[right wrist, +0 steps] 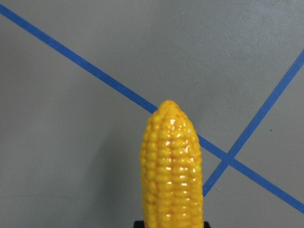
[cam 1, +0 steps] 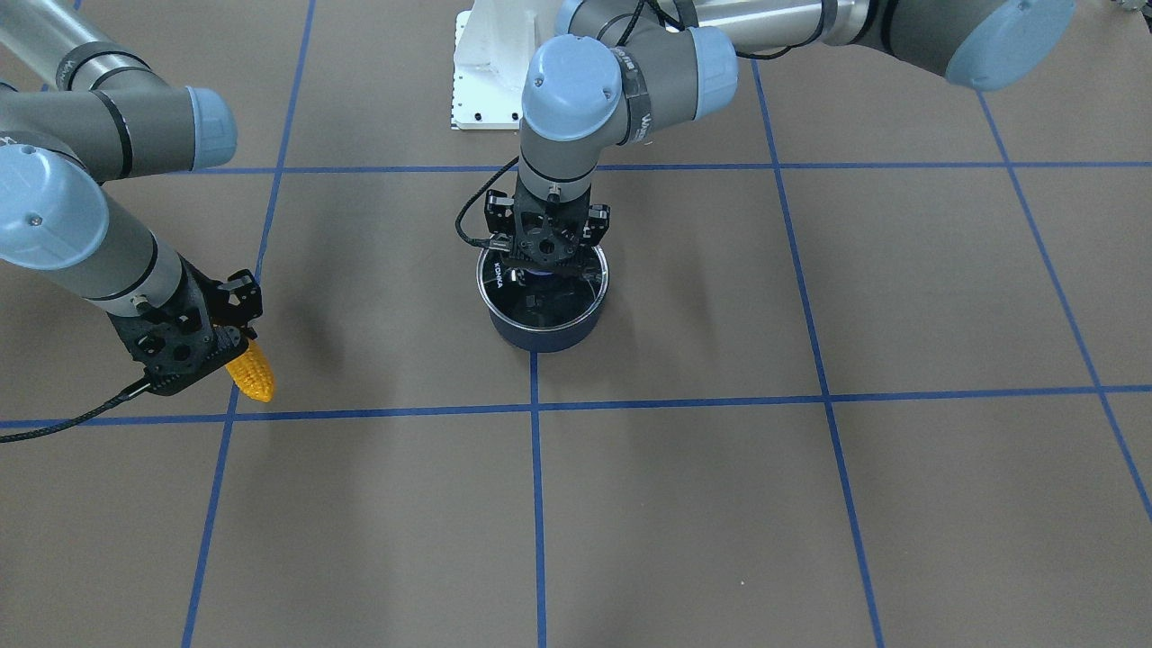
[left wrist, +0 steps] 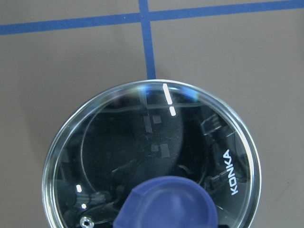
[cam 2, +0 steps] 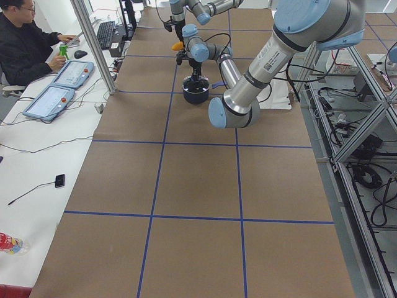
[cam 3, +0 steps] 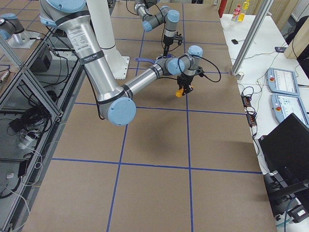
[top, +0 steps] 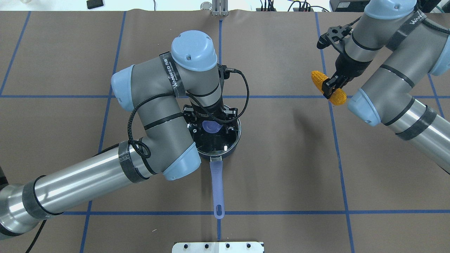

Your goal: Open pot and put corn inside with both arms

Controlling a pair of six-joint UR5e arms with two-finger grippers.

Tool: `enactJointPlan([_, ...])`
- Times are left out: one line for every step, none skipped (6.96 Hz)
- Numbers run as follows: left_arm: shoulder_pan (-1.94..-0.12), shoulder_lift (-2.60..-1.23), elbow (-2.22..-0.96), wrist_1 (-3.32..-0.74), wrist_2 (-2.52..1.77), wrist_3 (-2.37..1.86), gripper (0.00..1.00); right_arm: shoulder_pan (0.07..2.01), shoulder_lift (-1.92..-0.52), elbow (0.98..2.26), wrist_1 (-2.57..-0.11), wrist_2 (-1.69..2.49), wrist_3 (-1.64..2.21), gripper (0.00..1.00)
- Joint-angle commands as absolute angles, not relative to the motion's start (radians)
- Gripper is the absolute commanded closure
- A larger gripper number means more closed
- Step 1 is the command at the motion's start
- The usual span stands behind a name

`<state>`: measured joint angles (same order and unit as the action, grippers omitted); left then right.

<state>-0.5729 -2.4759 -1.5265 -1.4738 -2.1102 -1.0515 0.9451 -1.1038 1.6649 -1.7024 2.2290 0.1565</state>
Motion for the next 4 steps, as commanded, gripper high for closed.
enactJointPlan([-0.572, -2.473, -1.534, -1.474, -2.112, -1.052, 0.27, 0.943, -1.104, 1.664, -1.701, 2.229, 0.156, 0.69])
enactJointPlan([-0.572, -2.473, -1.537, -1.474, -2.112, -1.049, 0.27, 0.940, -1.104, 1.666, -1.701, 2.227, 0.156, 0.69])
enactJointPlan([-0.574, -2.473, -1.543, -1.474, -2.112, -1.045, 0.27, 0.939, -1.104, 1.666, -1.701, 2.227, 0.156, 0.69])
enactJointPlan([-0.574, -2.473, -1.543, -1.474, -2.111, -1.042, 0.27, 0.939, -1.104, 1.664, -1.701, 2.227, 0.156, 0.69])
